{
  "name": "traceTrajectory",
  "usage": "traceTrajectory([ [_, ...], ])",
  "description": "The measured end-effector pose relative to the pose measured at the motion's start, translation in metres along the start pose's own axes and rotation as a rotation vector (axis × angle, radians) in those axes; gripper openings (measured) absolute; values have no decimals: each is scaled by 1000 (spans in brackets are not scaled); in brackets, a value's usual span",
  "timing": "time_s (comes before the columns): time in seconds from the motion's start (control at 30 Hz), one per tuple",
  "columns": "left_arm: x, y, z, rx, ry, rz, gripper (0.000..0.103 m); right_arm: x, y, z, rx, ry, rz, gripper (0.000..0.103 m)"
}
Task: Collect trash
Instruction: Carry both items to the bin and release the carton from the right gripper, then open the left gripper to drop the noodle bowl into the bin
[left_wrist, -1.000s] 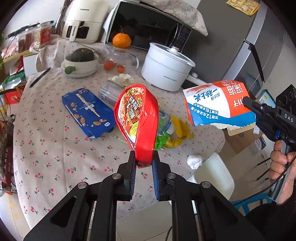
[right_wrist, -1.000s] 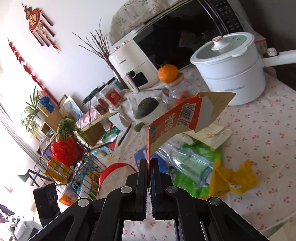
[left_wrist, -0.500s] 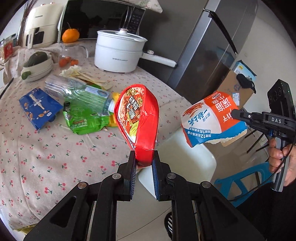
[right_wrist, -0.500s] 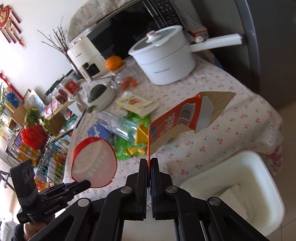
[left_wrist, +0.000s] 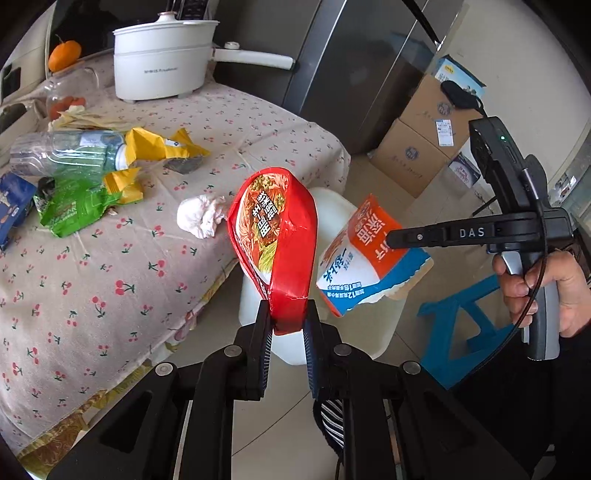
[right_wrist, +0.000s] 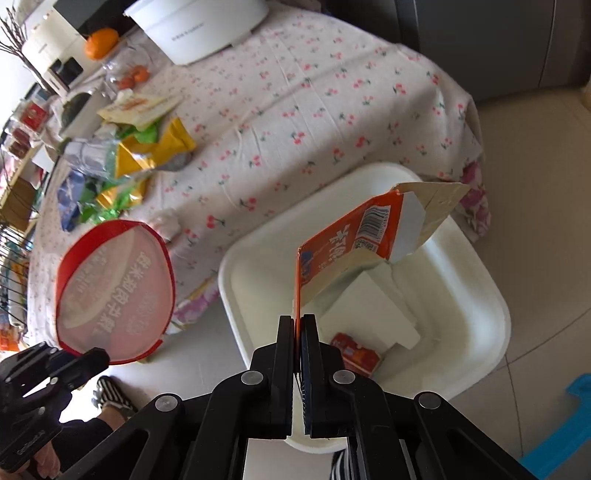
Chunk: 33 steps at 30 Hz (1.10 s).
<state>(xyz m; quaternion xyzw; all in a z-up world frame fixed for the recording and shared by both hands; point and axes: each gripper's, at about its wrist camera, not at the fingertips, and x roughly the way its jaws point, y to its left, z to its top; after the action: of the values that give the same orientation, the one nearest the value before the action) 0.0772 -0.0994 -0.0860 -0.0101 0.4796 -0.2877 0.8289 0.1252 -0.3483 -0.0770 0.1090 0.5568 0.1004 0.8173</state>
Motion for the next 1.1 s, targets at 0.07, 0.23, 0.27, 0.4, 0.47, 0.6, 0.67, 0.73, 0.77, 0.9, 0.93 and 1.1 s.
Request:
traceTrajectory([
  [0.07, 7, -3, 2, 11, 12, -6, 17, 13, -3, 0, 7, 28, -11, 7],
  [0.23, 26, -10, 6, 31, 43, -16, 17, 13, -12, 5, 41, 31, -12, 38],
  [0.27, 31, -11, 8, 35, 50, -18, 17, 8, -13, 5, 46, 17, -13, 47],
  [0.4, 48, -16, 15, 44, 74, -34, 17, -7, -16, 7, 62, -19, -31, 52],
  [0.47, 58, -20, 18, 44, 87, -44, 17, -13, -19, 7, 70, -33, -59, 58],
  [0.6, 78, -31, 24, 63, 104, -53, 17, -24, -25, 9, 69, -59, -118, 65],
  [0.67, 85, -35, 27, 73, 106, -57, 17, -30, -31, 10, 80, -73, -133, 66],
  [0.73, 90, -38, 29, 86, 105, -62, 17, -35, -38, 11, 100, -86, -142, 68],
  [0.77, 92, -40, 31, 93, 100, -62, 18, -36, -42, 11, 111, -90, -145, 69],
  [0.9, 97, -45, 34, 123, 100, -37, 32, -41, -53, 13, 153, -102, -151, 72],
  [0.93, 96, -45, 34, 128, 94, -27, 46, -43, -54, 13, 160, -105, -151, 73],
  [1.1, 87, -39, 32, 119, 82, 3, 67, -45, -55, 15, 168, -113, -151, 75],
])
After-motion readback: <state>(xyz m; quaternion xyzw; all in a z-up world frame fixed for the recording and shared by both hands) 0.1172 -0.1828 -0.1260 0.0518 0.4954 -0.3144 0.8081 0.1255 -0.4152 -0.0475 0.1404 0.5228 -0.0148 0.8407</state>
